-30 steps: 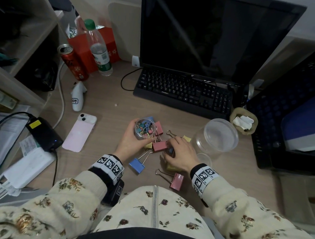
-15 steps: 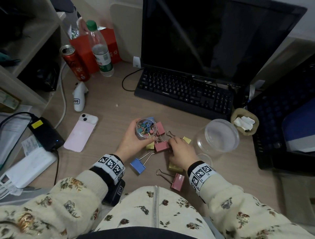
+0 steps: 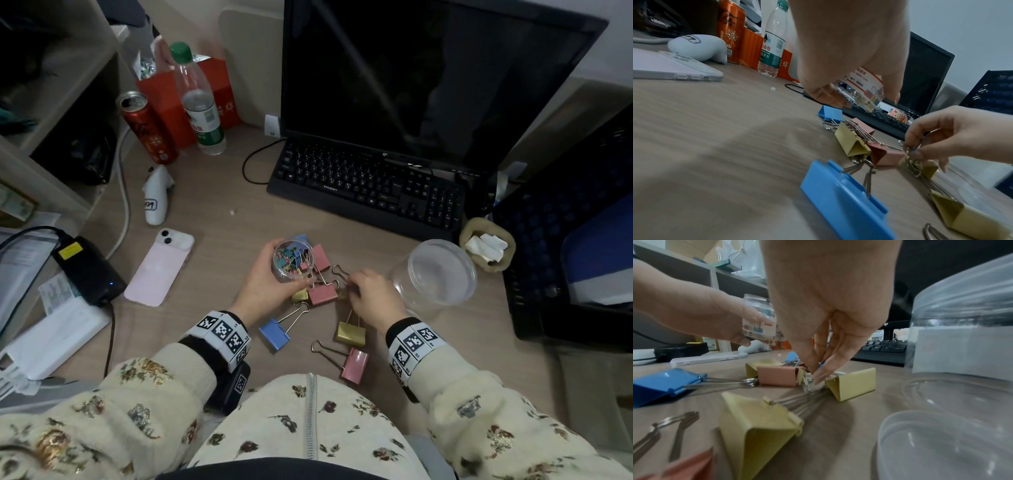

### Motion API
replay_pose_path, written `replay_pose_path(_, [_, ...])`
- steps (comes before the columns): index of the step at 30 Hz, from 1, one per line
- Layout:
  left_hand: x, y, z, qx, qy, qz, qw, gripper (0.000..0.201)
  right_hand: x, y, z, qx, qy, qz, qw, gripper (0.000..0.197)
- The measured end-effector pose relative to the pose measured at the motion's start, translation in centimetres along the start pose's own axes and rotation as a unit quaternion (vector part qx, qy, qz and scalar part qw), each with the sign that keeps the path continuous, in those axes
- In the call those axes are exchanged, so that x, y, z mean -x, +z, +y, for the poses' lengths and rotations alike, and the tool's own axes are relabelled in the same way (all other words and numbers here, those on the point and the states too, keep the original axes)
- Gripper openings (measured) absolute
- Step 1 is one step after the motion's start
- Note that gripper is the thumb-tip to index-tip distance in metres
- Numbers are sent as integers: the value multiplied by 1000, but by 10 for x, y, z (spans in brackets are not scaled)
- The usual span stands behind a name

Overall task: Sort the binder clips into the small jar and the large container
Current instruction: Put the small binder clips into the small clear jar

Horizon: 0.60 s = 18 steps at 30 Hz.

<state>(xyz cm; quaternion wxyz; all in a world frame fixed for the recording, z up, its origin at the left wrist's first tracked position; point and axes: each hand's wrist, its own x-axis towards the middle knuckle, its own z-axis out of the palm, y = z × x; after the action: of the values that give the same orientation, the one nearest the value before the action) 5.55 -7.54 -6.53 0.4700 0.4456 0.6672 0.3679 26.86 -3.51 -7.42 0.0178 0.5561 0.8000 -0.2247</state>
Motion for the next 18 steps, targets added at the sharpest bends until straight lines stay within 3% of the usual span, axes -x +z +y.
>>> replay_pose_path(4, [0, 2, -1, 0, 5, -2, 1000, 79, -1, -4, 1, 0, 4, 3, 1000, 19])
replay_pose_path(7, [0, 1, -2, -3, 3, -5, 1000, 82, -3, -8, 3, -69, 20, 64, 995, 12])
replay_pose_path(11, [0, 5, -5, -13, 11, -16, 1000, 77, -4, -25, -13, -191, -55, 164, 966, 12])
replay_pose_path(15, [-4, 13, -9, -4, 23, -36, 999, 73, -3, -41, -38, -223, -154, 137, 953, 25])
replay_pose_path(18, [-6, 14, -10, 7, 20, -39, 999, 73, -5, -39, -33, -208, -140, 158, 955, 23])
